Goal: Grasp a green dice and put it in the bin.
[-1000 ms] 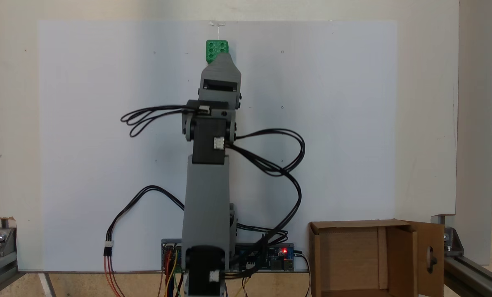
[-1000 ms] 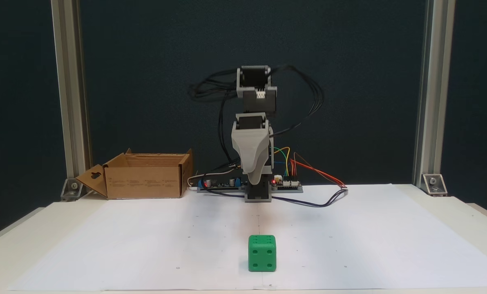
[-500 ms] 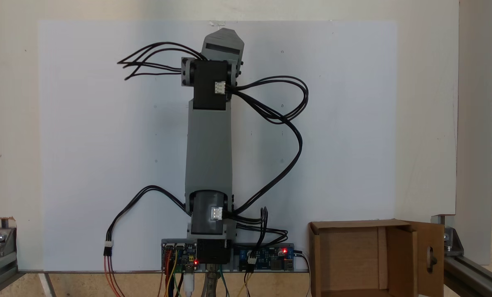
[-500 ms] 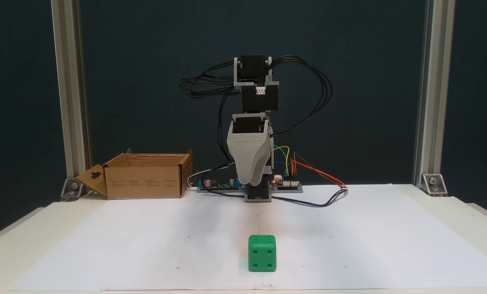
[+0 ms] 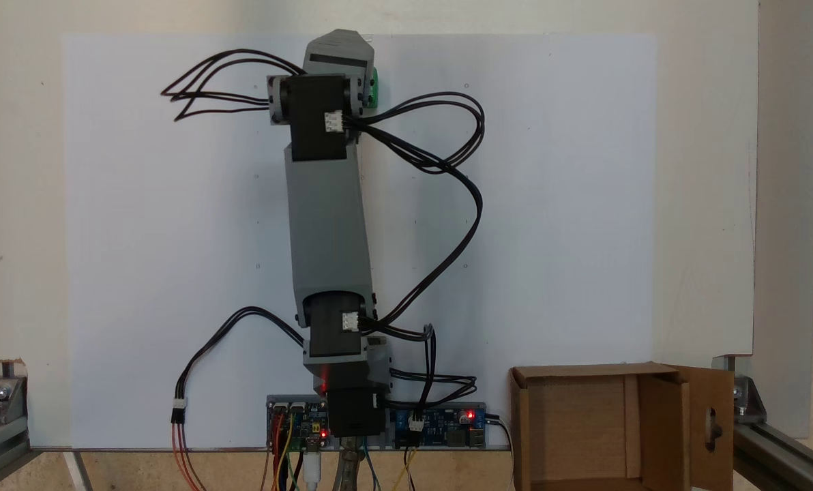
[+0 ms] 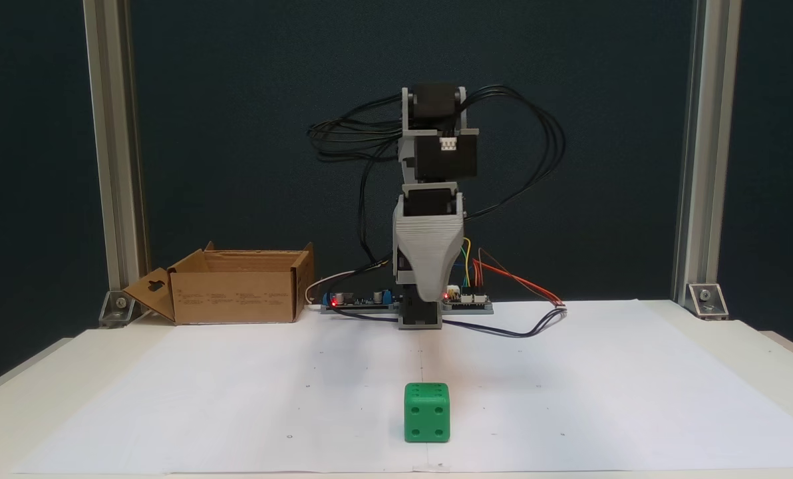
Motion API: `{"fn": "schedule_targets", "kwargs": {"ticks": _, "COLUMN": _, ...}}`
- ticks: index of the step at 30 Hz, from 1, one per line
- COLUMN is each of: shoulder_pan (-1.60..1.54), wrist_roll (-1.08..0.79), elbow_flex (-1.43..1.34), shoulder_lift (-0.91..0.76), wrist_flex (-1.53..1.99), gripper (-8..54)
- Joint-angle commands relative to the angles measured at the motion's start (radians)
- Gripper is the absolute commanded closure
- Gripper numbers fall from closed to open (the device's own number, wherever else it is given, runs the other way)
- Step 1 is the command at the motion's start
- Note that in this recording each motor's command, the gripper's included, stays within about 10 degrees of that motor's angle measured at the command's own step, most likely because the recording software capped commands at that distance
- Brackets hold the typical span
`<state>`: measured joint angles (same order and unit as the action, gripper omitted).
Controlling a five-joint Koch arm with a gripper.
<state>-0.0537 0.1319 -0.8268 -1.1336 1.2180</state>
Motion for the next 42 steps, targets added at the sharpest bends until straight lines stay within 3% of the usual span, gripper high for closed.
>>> {"fn": "schedule_targets", "kwargs": {"ticks": 1, "shoulder_pan": -0.023, "wrist_roll": 0.034, "elbow_flex": 0.08, "shoulder_lift": 0.003, "wrist_flex": 0.025, "gripper": 2.6}}
{"fn": "schedule_targets", "kwargs": {"ticks": 42, "shoulder_pan": 0.031, "wrist_roll": -0.038, "elbow_flex": 0.224, "shoulder_lift": 0.186, "wrist_flex": 0.06, "gripper": 2.0}}
